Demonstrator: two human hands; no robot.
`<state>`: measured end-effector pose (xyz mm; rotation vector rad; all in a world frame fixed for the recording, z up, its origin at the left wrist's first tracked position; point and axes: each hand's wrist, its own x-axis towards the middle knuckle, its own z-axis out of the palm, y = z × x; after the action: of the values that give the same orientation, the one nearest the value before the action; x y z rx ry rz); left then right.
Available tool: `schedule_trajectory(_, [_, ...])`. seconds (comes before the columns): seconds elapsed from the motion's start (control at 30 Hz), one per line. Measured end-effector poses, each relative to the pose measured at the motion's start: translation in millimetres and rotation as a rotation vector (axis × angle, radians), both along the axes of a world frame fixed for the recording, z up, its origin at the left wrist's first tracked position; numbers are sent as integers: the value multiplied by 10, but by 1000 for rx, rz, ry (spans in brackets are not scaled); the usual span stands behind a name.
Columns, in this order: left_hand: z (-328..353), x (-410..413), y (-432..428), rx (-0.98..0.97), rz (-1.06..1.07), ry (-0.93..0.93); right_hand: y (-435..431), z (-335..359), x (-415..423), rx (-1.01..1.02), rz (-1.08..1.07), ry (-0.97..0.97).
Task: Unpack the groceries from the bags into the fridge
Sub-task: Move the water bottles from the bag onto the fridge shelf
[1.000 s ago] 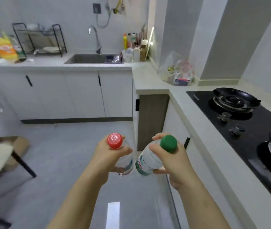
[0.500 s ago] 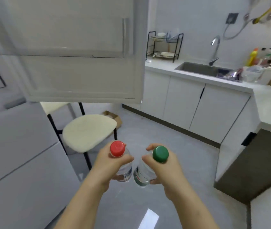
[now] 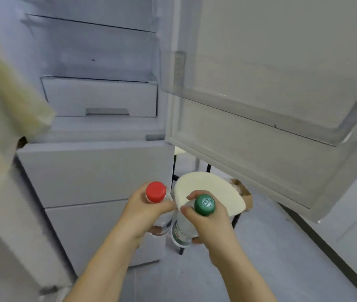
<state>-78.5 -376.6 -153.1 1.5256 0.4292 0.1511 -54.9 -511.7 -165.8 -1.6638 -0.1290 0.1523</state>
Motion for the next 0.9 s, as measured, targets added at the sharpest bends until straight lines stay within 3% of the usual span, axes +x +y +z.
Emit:
schedule_trajectory(0.23, [254,120,555,-5,264,-140,653,263,474,51,211,-115])
schedule_trajectory(0.43, [618,364,1189,48,409,-329,1338,708,853,174,269,-218])
schedule_trajectory(0.9, [1560,1266,2969,67,448,-763,2986,1706,1817,561,178,-471])
